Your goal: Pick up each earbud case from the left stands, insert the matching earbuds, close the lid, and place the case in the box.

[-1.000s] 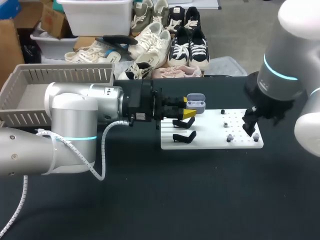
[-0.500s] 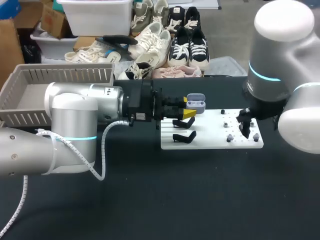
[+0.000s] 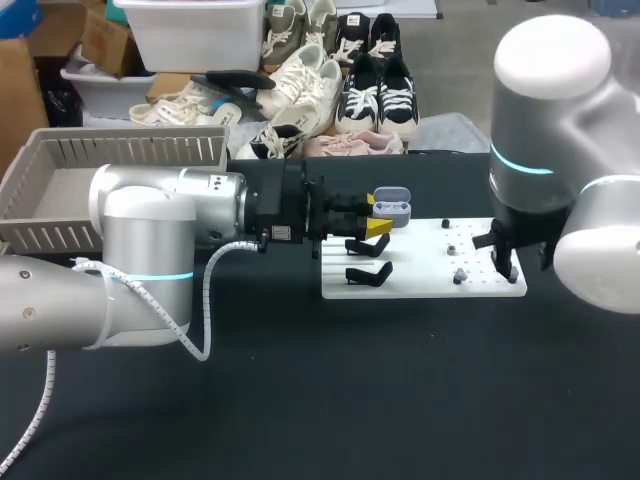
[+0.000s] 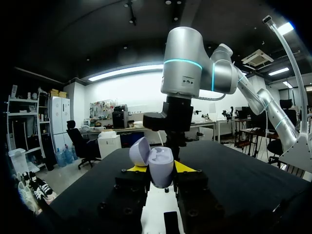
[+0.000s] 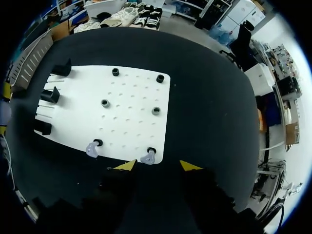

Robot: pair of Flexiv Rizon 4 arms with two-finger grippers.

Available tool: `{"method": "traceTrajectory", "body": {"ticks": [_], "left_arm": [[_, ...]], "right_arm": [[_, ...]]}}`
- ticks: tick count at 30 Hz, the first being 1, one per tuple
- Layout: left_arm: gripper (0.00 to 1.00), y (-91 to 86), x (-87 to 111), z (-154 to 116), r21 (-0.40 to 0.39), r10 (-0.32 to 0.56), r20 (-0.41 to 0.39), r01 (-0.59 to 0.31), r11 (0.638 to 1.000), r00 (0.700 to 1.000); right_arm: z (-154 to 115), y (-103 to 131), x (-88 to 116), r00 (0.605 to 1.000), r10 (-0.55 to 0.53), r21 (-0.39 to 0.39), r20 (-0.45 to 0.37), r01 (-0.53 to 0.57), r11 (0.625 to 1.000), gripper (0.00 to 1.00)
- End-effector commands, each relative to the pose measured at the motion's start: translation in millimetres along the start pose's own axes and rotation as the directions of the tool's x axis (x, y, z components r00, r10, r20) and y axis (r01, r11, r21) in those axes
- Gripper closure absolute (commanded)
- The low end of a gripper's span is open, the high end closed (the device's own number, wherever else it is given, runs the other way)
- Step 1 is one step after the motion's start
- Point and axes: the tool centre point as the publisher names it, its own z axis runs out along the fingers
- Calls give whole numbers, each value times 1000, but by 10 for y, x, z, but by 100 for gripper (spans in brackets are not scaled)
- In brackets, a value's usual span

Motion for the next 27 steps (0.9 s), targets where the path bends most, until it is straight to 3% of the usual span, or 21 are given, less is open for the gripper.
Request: {"method": "traceTrajectory", "body": {"ticks": [1,10,15,19,27], "left_arm": [[100,13,6,1,3,0,1,0,1000,1000],[100,13,6,1,3,0,1,0,1000,1000],[100,13,6,1,3,0,1,0,1000,1000],[100,13,6,1,3,0,1,0,1000,1000],[100,13,6,1,3,0,1,0,1000,1000]], "right_arm": [[33,61,-11,1000,13,-1,0,-13,1000,52],[51,159,-42,1000,18,-7,0,-18,1000,53],[108,142,-35,1000,23,37,-10,-23,999,53],[134,125,-17,1000,27,44,-11,-27,999,58],[151,117,-29,999,35,53,-9,-34,998,58]]}}
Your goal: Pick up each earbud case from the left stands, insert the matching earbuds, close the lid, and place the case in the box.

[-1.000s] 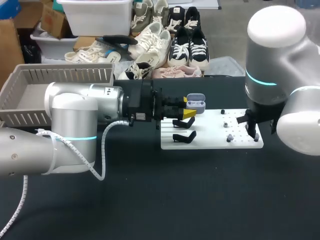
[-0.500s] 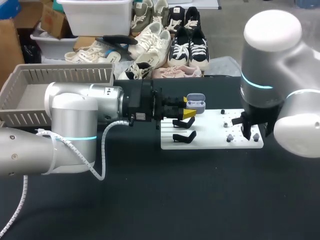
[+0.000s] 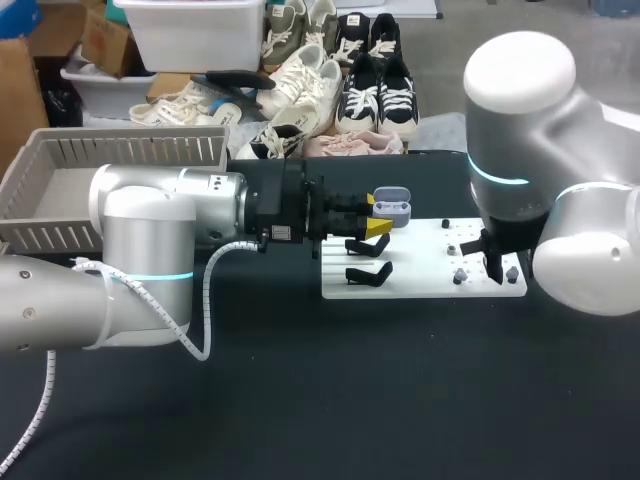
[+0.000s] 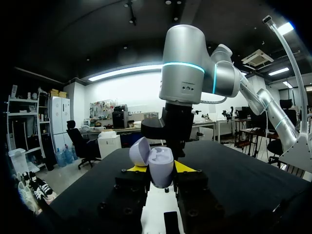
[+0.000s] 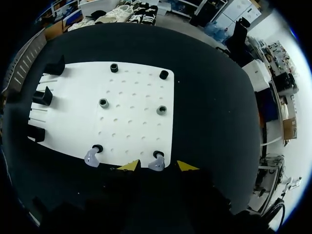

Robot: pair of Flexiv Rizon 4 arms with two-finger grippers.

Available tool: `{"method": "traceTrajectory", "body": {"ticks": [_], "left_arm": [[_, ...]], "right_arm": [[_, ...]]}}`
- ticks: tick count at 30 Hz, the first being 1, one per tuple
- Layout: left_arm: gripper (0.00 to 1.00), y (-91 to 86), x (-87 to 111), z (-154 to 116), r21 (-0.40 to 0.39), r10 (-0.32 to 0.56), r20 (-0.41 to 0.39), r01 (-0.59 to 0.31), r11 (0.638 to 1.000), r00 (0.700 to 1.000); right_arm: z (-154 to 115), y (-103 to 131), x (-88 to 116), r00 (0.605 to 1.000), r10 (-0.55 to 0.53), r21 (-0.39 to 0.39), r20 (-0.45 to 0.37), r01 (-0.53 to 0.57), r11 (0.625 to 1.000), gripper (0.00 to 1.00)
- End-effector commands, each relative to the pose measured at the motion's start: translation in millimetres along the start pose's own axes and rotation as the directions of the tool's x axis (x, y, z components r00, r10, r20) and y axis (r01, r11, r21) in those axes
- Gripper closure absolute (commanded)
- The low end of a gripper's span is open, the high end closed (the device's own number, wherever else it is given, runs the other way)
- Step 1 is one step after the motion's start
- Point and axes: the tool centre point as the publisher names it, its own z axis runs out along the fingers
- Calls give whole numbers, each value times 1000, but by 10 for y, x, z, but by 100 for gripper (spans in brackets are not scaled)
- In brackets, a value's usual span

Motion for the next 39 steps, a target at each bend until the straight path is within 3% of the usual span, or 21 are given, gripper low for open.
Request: {"method": "traceTrajectory", "body": {"ticks": [1,8,27,30,33,39], "left_arm": [[100,13,6,1,3,0,1,0,1000,1000],[100,13,6,1,3,0,1,0,1000,1000],[100,13,6,1,3,0,1,0,1000,1000],[100,13,6,1,3,0,1,0,1000,1000],[100,13,6,1,3,0,1,0,1000,1000],[100,13,6,1,3,0,1,0,1000,1000]], "right_arm": [[16,9,-9,1000,6,12,7,-6,1000,58],[17,3,-20,1000,11,17,10,-12,1000,64],[60,11,-41,1000,5,14,-3,-5,1000,69],[69,6,-40,1000,8,17,-7,-8,1000,76],[81,-1,-38,1000,8,18,-11,-8,1000,98],[82,-4,-33,1000,12,17,-14,-12,1000,100]]}}
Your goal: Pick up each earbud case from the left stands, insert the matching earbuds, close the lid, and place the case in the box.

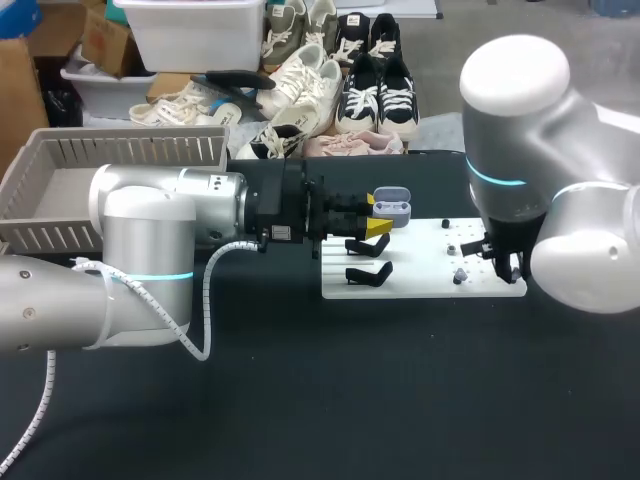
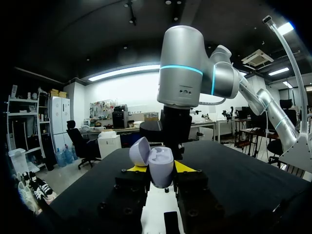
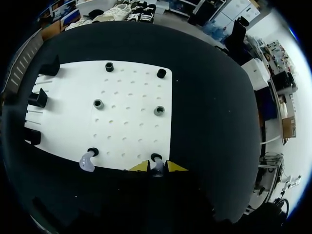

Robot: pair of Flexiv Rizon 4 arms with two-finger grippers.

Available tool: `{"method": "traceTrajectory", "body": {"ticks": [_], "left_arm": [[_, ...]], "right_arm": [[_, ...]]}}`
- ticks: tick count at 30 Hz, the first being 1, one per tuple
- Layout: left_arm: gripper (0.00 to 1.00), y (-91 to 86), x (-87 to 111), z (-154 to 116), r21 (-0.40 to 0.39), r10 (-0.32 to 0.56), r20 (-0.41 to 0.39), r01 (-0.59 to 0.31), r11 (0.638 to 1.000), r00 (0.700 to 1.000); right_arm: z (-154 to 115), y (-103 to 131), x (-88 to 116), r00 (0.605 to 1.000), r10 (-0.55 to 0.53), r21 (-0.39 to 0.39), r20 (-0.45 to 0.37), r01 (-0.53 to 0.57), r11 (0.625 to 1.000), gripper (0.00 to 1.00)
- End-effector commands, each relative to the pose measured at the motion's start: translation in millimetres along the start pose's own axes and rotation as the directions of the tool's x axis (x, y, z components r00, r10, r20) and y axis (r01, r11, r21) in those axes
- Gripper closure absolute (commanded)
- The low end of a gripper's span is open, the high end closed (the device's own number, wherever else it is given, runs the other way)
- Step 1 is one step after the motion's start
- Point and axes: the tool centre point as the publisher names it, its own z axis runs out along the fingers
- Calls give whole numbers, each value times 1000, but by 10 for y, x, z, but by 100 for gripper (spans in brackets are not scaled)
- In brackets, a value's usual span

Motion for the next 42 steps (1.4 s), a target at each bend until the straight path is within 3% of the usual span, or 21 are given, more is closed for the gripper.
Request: {"method": "traceTrajectory", "body": {"ticks": [1,15,27,42], "left_arm": [[100,13,6,1,3,0,1,0,1000,1000],[100,13,6,1,3,0,1,0,1000,1000],[100,13,6,1,3,0,1,0,1000,1000],[100,13,6,1,3,0,1,0,1000,1000]], "right_arm": [[14,20,-14,1000,4,3,-3,-4,1000,100],[-95,-5,11,1000,6,10,5,-6,1000,100],[-425,-24,71,999,4,23,42,-5,1000,100],[-876,176,79,998,-43,-49,48,46,998,100]]}}
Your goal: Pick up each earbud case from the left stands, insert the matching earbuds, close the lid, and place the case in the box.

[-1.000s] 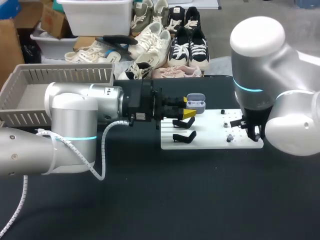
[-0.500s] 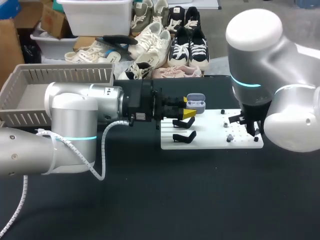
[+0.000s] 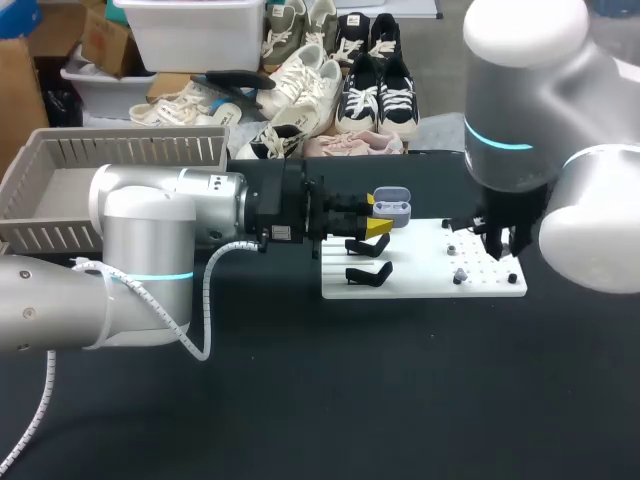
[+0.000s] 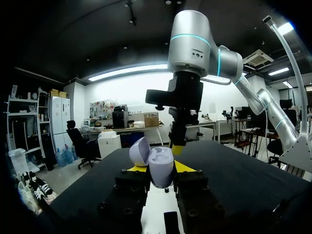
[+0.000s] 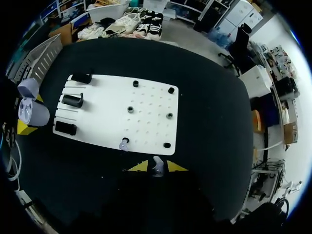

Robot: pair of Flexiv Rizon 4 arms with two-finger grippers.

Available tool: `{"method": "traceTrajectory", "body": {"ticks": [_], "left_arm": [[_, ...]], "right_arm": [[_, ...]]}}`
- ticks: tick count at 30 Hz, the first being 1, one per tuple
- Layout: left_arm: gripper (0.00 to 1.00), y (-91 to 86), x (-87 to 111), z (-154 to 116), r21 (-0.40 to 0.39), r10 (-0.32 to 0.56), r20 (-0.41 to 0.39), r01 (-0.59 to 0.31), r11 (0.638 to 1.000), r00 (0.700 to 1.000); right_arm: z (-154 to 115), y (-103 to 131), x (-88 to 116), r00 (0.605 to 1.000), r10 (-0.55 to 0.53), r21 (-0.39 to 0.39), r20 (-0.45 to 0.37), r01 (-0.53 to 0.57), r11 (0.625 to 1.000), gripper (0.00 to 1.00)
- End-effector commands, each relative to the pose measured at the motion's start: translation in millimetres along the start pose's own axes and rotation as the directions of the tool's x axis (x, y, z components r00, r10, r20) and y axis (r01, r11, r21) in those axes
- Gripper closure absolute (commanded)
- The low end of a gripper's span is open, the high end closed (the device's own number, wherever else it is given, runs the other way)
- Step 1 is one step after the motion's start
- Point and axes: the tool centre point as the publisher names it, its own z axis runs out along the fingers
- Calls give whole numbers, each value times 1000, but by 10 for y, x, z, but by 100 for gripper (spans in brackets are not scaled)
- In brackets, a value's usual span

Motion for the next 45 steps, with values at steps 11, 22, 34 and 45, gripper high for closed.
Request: {"method": "traceTrajectory", "body": {"ticks": [11,22,34,45], "left_arm": [[100,13,6,1,3,0,1,0,1000,1000],[100,13,6,1,3,0,1,0,1000,1000],[100,13,6,1,3,0,1,0,1000,1000],[100,13,6,1,3,0,1,0,1000,1000]], "right_arm": [[-67,44,75,1000,-17,-18,-20,16,1000,100],[-67,44,75,1000,-17,-18,-20,16,1000,100],[118,-71,-206,834,537,215,-130,-505,836,100],[104,-202,-75,737,626,92,-253,-626,774,100]]}}
